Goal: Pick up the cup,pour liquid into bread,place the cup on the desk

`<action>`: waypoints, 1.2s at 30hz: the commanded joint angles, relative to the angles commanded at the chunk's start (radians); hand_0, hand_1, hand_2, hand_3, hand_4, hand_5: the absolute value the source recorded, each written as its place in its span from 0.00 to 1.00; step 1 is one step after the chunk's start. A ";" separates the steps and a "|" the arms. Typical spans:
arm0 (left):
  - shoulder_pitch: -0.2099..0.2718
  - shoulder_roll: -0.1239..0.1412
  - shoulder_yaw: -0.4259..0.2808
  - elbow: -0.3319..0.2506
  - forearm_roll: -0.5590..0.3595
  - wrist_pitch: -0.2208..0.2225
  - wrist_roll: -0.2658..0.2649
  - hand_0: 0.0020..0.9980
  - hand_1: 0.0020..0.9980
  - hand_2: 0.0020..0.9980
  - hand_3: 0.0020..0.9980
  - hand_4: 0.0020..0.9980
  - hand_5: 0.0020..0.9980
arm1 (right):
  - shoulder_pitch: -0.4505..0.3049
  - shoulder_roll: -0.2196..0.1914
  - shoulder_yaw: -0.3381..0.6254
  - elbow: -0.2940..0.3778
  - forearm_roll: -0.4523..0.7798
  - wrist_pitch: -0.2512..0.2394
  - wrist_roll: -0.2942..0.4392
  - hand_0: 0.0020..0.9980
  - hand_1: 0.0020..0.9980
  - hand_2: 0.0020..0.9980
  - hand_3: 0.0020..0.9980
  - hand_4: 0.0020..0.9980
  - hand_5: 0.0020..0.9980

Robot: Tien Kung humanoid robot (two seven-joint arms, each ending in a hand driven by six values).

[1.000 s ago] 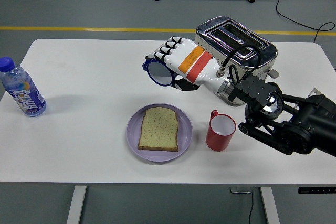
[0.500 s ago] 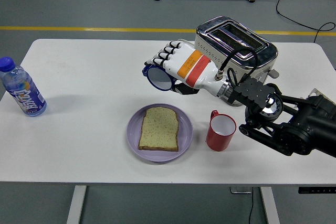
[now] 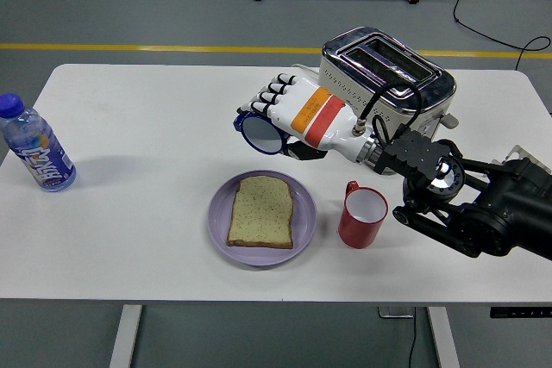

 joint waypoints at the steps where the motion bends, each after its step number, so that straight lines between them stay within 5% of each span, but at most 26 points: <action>1: 0.000 0.000 0.000 0.000 0.000 0.000 0.000 0.69 0.76 0.77 0.61 0.40 1.00 | -0.001 0.000 0.001 -0.003 0.004 0.000 0.001 0.46 0.46 0.56 0.57 0.65 0.00; 15: 0.000 -0.001 0.000 0.000 0.000 -0.001 0.001 0.69 0.76 0.77 0.61 0.40 1.00 | -0.015 -0.001 0.016 -0.019 0.136 0.000 0.069 0.47 0.46 0.56 0.57 0.64 0.00; 27: 0.001 -0.002 -0.014 0.001 0.020 0.002 0.007 0.69 0.76 0.77 0.61 0.40 1.00 | -0.030 -0.032 0.063 0.052 0.281 0.000 0.155 0.48 0.47 0.56 0.57 0.64 0.00; 36: 0.001 -0.002 -0.027 0.001 0.041 0.004 0.013 0.69 0.76 0.77 0.61 0.40 1.00 | -0.043 -0.064 0.109 0.111 0.433 0.083 0.195 0.48 0.47 0.56 0.57 0.65 0.00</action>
